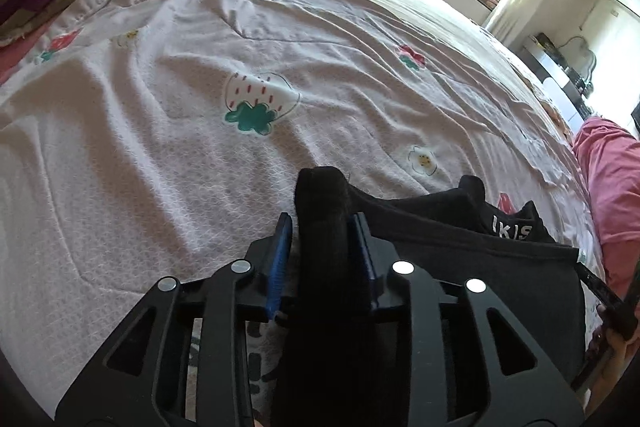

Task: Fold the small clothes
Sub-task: 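Press the folded edge flat and open both tools, then move both open tools to the long side edge of the folded shirt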

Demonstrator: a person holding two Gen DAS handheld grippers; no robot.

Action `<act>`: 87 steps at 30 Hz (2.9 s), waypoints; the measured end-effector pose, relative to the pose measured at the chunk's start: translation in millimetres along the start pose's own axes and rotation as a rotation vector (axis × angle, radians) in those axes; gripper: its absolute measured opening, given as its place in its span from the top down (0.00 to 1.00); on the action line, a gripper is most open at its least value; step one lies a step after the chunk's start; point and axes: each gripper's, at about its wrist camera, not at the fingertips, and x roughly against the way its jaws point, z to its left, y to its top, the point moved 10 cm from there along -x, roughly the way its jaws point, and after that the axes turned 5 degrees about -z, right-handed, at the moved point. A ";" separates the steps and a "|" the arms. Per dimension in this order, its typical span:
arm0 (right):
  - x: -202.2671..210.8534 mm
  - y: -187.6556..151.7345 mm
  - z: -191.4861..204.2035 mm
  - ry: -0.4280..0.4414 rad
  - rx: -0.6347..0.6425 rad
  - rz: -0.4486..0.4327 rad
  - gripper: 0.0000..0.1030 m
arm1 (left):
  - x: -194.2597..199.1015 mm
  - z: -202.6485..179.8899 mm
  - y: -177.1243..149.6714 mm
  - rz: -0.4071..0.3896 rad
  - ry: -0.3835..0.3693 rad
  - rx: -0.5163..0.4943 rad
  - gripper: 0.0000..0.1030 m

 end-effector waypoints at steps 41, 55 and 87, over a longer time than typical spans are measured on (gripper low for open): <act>99.5 -117.7 49.5 0.042 0.139 0.048 0.35 | 87.5 -33.0 -112.4 0.075 0.016 -0.192 0.36; 134.4 -118.2 82.0 0.080 0.162 -0.021 0.08 | 105.9 -13.2 -122.6 0.088 0.042 -0.171 0.29; 119.1 -158.9 294.9 0.286 0.672 -0.065 0.05 | 108.8 36.8 -58.0 0.033 0.163 -0.127 0.09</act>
